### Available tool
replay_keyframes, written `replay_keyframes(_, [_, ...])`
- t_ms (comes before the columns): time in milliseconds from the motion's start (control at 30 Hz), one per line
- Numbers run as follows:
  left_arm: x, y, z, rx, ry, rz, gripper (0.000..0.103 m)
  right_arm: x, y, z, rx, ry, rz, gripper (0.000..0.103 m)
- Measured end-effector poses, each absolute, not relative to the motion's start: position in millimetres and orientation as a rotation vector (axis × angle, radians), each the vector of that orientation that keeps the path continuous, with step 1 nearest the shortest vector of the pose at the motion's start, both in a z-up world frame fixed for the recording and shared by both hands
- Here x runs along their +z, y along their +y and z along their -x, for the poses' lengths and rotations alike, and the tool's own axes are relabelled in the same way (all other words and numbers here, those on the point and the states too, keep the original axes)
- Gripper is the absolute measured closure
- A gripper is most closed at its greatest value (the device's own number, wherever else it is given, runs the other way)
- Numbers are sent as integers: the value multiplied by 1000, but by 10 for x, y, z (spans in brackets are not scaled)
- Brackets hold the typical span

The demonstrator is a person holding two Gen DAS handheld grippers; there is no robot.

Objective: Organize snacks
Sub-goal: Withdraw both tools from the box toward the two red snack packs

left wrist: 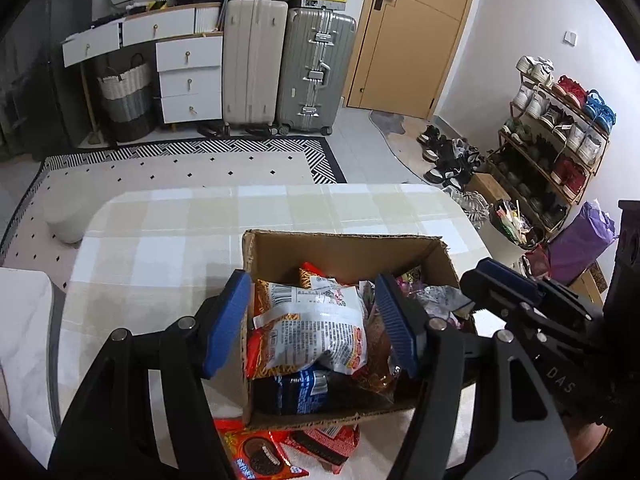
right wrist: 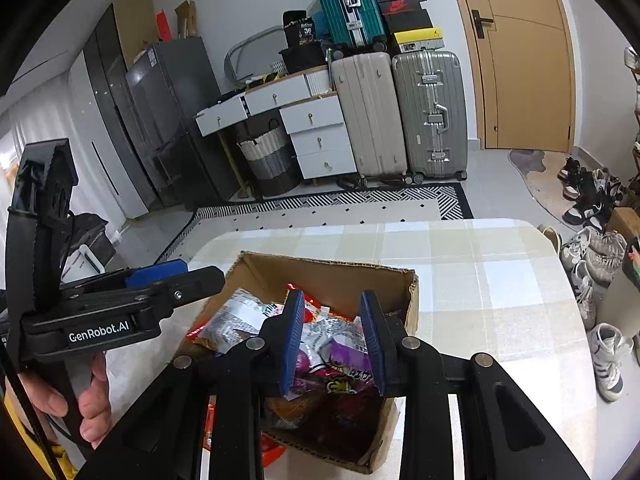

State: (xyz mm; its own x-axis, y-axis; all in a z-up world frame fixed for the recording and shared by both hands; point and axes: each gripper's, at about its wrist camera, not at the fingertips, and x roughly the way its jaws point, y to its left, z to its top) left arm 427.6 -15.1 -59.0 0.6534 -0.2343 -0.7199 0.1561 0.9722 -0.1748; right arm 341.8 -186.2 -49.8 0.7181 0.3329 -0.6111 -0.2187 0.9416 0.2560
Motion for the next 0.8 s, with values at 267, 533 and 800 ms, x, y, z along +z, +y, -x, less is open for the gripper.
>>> replay_keyframes(267, [-212,-98,-3642,-207,777,84,41,-222,-1875,-3131,314,654,-178,73])
replay_keyframes(533, [291,-172,-2969,-194,682,30,39,207,-1845,-2628,336,564,-159,72])
replay_keyframes(800, [817,-204,-2204,-185,590,11,28,685,-1774,-1970,372,455,-127,67])
